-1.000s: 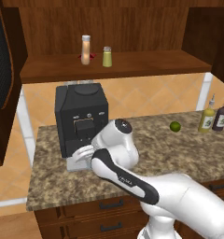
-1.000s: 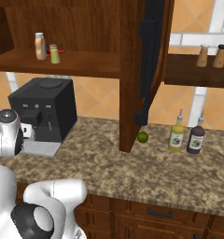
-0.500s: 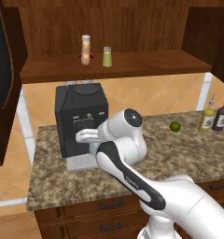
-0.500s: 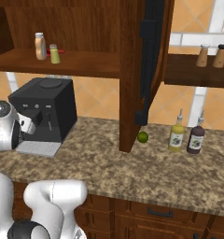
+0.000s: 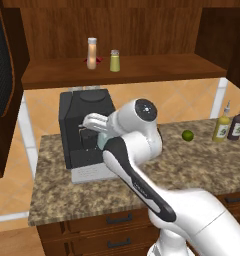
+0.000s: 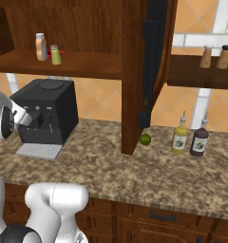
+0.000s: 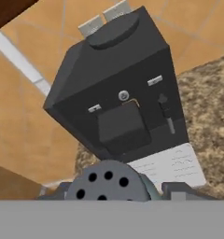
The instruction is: Put the shaker and condiment bottle from the counter next to their counterparts in the cabinet.
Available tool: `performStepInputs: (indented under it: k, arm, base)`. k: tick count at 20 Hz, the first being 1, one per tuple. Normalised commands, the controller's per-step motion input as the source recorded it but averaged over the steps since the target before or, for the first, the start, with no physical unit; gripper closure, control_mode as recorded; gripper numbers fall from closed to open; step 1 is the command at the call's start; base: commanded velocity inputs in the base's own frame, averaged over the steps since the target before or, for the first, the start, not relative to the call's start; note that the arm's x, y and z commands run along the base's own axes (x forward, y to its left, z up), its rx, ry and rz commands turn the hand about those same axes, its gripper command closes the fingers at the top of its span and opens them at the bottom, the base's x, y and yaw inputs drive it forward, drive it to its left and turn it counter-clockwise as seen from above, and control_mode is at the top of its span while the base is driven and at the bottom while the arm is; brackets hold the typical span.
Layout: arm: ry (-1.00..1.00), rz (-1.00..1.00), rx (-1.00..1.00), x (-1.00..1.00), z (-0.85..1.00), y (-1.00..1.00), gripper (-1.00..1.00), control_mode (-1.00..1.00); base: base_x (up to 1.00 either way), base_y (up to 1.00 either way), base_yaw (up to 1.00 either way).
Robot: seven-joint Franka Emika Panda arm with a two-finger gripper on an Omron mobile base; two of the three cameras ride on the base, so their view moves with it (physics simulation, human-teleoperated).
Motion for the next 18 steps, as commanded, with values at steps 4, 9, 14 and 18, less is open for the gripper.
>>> performStepInputs:
  k: [4, 9, 14, 18]
  arm:
    - [-0.02, -0.15, 0.13, -0.07, 0.65, -0.18, 1.0, -1.0]
    - [-0.08, -0.05, 0.11, -0.12, 0.51, -0.28, 1.0, -1.0]
    - [-0.14, 0.0, 0.0, -0.18, 0.35, -0.15, 1.0, -1.0]
    - [-0.11, 0.0, -0.02, -0.19, 0.3, -0.14, 1.0, -1.0]
  base:
    - [0.0, 0.0, 0.0]
    - [0.0, 0.0, 0.0]
    - [0.0, 0.0, 0.0]
    - [0.0, 0.0, 0.0]
